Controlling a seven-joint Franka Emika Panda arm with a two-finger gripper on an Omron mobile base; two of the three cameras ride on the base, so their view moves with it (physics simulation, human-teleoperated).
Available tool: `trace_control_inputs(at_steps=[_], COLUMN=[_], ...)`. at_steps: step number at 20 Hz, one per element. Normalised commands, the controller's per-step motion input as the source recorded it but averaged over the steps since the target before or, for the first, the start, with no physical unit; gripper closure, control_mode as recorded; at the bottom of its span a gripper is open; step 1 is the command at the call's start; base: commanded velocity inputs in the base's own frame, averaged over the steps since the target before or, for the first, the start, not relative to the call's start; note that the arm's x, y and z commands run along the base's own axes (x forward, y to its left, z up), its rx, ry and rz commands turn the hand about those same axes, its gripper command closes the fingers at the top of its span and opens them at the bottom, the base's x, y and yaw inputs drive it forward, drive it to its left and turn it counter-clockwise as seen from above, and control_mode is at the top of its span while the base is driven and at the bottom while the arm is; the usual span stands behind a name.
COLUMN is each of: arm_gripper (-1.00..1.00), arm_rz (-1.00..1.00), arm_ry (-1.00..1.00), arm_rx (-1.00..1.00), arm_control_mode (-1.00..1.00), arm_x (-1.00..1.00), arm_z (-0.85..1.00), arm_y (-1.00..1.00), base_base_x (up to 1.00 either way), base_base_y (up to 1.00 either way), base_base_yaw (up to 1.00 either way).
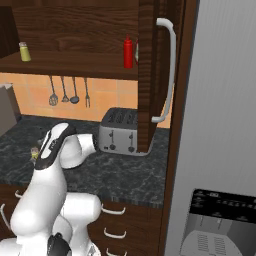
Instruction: Put the shaker and condiment bottle from the counter next to their counterparts in the cabinet.
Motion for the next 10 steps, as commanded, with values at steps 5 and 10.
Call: trace_control_inputs(at_steps=[5, 10], arm_gripper=[-1.0, -1.0], arm_rz=[0.0, 0.0], arm_ry=[0.0, 0.0], arm_rx=[0.0, 0.0], arm_control_mode=[-1.0, -1.0], arm_x=[0.24, 0.28], arm_z=[-0.45, -0.51], arm_y=[0.09, 0.24], base_base_x=[0.0, 0.0], base_base_y=[0.0, 0.0], base_base_yaw=[0.0, 0.0])
